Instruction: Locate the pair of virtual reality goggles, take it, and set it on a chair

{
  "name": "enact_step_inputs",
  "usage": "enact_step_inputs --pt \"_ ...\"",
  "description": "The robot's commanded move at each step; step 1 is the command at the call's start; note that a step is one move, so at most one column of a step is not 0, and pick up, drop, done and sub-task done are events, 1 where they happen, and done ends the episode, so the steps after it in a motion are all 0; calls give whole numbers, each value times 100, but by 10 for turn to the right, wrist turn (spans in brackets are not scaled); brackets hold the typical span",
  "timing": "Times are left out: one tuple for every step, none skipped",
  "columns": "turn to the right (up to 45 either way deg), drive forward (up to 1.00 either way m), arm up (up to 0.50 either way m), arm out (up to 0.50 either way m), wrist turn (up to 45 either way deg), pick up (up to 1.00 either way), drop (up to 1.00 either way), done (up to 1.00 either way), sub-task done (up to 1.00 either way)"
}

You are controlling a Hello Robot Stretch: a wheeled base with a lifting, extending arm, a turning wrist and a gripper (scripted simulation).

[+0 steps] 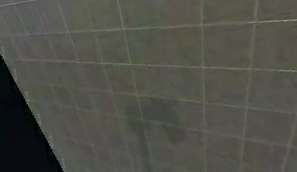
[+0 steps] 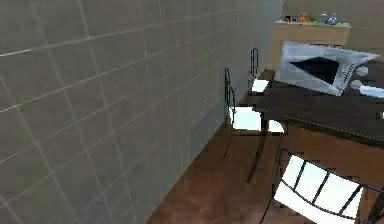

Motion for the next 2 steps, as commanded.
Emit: enact_step_inputs --pt "-450 0 0 0 0 0 0 0 0" --pt "-450 0 0 0 0 0 0 0 0"
